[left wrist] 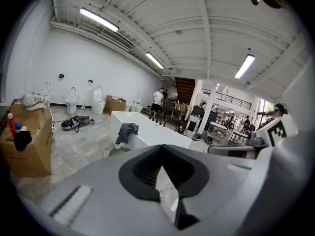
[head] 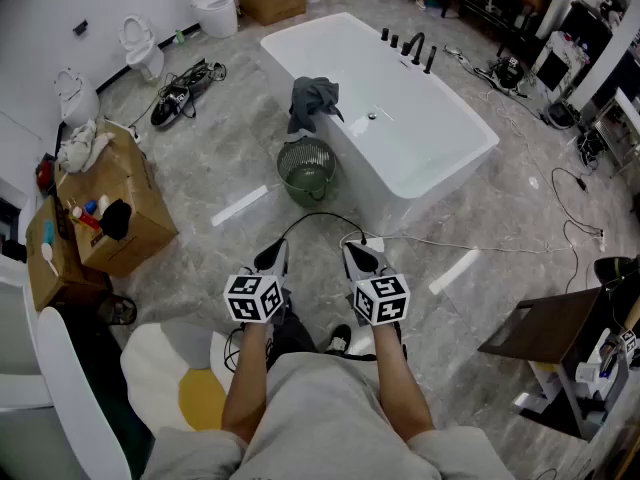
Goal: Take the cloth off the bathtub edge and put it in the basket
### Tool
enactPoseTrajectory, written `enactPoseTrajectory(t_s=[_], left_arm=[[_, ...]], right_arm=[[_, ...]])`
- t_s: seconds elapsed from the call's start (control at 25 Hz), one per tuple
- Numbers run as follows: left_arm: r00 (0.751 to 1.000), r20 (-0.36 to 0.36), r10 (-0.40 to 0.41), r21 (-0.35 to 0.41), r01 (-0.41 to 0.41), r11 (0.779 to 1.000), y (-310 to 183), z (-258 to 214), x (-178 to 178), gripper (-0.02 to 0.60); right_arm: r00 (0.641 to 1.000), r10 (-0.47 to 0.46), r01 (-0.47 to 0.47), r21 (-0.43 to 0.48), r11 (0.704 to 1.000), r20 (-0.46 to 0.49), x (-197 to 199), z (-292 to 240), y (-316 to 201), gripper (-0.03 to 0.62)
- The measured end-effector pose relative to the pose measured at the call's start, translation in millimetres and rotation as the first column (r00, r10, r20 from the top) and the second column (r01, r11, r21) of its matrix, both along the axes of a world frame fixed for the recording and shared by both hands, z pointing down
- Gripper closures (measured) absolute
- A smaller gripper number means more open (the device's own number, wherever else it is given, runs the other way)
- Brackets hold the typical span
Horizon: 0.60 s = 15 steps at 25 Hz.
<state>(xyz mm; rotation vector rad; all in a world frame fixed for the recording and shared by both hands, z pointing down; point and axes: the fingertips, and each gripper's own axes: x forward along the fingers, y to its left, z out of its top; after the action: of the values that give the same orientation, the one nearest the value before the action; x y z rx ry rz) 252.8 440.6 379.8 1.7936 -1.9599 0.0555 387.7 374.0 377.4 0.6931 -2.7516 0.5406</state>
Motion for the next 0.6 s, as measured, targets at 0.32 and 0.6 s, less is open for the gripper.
enactPoseTrajectory(t_s=[0.32,0.6], left_arm=[[1.000,0.025,-0.014,0.016,0.014,1.000,-4,1,-10,0.523],[0.995,0.009,-0.098,-0.008,0.098,0.995,13,11,-51,0.523]], right_arm=[[1.000,-0.021,0.022,0.026,0.999,-0.017,-7,7,-14,0.592],[0.994,0.047,-0.037,-0.100,0.994,0.103,-7,14,-46,0.594]])
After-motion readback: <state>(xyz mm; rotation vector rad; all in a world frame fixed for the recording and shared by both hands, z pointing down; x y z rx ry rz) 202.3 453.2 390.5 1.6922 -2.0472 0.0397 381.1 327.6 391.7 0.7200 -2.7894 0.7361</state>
